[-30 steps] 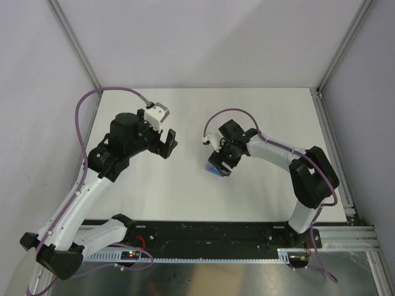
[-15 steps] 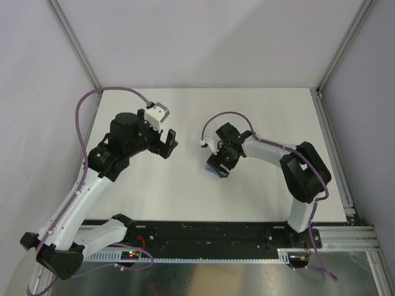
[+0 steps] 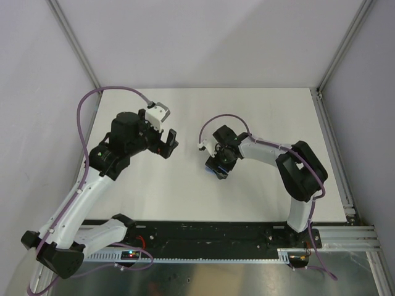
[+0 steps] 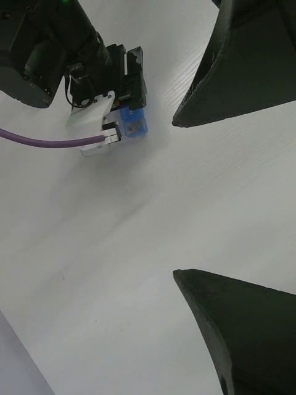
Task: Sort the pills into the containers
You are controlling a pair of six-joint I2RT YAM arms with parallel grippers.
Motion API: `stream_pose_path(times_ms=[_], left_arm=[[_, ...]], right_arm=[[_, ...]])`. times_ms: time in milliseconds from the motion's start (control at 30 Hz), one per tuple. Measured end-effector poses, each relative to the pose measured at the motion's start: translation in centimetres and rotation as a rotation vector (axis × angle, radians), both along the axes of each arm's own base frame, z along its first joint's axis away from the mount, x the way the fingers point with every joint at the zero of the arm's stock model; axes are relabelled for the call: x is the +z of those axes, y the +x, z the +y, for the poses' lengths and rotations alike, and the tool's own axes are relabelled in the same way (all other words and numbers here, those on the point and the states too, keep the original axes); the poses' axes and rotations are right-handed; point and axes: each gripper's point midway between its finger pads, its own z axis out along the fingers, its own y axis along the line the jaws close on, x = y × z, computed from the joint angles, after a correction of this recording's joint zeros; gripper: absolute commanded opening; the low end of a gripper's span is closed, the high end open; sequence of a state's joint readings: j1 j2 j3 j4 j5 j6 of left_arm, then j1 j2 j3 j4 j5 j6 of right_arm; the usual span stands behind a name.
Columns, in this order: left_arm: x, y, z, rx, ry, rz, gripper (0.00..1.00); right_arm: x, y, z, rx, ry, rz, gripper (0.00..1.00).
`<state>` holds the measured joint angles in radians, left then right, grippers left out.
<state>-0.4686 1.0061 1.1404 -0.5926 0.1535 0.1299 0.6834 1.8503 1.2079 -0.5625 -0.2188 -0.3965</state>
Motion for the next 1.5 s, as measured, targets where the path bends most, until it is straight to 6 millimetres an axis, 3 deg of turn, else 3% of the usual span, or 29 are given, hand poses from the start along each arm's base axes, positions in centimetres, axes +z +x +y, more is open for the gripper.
stream_pose_path(times_ms=[200, 467, 667, 767, 1000, 1133, 1500], left_arm=[[0.0, 0.0, -0.1, -0.006, -0.002, 0.002, 1.00], [0.0, 0.0, -0.1, -0.005, -0.004, 0.003, 1.00], [-0.1, 0.2, 0.3, 0.013, -0.020, 0.016, 1.00], [-0.4, 0.4, 0.4, 0.017, -0.031, 0.035, 1.00], [-1.8, 1.3, 0.3, 0.035, -0.068, 0.118, 1.00], [-2.3, 1.7, -0.1, 0.035, -0.096, 0.159, 1.00], [-1.5, 2.7, -1.4, 0.017, -0.176, 0.199, 1.00]], right_arm=[[-0.3, -0.1, 0.2, 0.007, -0.004, -0.003, 0.59], [-0.4, 0.2, 0.0, 0.004, -0.014, -0.024, 0.32], [0.2, -0.5, -0.3, 0.024, -0.011, -0.017, 0.21], [1.8, -1.0, -0.4, 0.043, 0.008, -0.028, 0.19], [8.1, -2.1, -0.4, 0.099, 0.104, -0.120, 0.17], [10.5, -3.2, -0.5, 0.135, 0.130, -0.142, 0.16], [14.5, -5.7, -0.3, 0.201, 0.155, -0.166, 0.14]])
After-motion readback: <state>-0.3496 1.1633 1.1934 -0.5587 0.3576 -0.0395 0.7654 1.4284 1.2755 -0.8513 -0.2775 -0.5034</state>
